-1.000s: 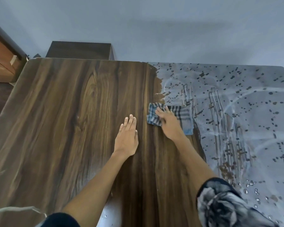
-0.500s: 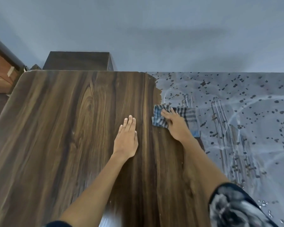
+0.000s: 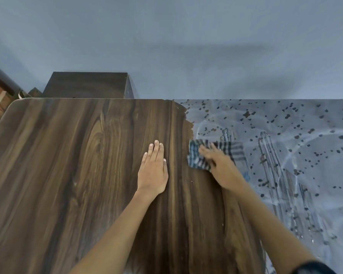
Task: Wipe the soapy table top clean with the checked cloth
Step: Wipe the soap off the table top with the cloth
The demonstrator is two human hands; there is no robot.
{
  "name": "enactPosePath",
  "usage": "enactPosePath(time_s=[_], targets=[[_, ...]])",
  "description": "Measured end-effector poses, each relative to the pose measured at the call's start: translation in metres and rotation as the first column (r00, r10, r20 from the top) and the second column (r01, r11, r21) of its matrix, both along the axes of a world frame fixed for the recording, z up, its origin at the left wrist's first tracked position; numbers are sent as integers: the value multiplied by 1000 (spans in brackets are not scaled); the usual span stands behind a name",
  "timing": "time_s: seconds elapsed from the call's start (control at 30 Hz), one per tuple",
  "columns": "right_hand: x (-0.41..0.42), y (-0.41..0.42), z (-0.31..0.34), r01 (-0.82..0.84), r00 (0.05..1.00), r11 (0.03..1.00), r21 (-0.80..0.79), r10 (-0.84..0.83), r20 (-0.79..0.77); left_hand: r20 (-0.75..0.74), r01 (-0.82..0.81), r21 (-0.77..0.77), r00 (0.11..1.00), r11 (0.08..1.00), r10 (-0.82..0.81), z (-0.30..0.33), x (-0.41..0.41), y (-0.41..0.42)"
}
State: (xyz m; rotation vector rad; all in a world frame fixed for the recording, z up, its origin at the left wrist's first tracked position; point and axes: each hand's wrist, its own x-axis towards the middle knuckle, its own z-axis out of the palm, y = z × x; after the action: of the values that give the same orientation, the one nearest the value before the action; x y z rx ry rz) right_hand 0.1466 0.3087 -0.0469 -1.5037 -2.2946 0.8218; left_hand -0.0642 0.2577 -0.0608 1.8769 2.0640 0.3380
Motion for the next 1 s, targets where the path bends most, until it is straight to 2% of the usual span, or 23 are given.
enactPosePath(time_s=[0.1,0.2,0.4,0.47,0.6,0.73,0.8,0.93,1.0], targets=[[-31,54,-5,110,992,993,-28,-109,60,-16,-21,22,1000,1000,21,-1,4,4],[-65,63,-8,130,991,991,9,-131,43,-31,-29,27,999,999,30,-2,6,12],[-40,11,0,-196,981,978,76,196,5,-23,-33,16,999,999,33,-1,0,44],[-24,20,-3,-140,990,988,71,142,-20,-17,-28,14,999,999,29,0,-4,55],[-30,84,-9,110,993,993,52,-111,29,-25,-17,2,1000,1000,17,0,-8,74],[-74,132,-3,161,983,986,40,-164,84,-49,-47,46,998,998,49,-2,-3,78],[-92,129,-3,111,993,992,67,-114,39,-70,-65,85,995,994,71,-5,-1,75],[-81,91,-5,-109,994,991,75,107,29,-67,-64,126,995,990,73,-8,-2,75],[-62,82,-8,-120,993,988,93,121,-9,-70,-59,140,995,988,69,-9,-2,75]])
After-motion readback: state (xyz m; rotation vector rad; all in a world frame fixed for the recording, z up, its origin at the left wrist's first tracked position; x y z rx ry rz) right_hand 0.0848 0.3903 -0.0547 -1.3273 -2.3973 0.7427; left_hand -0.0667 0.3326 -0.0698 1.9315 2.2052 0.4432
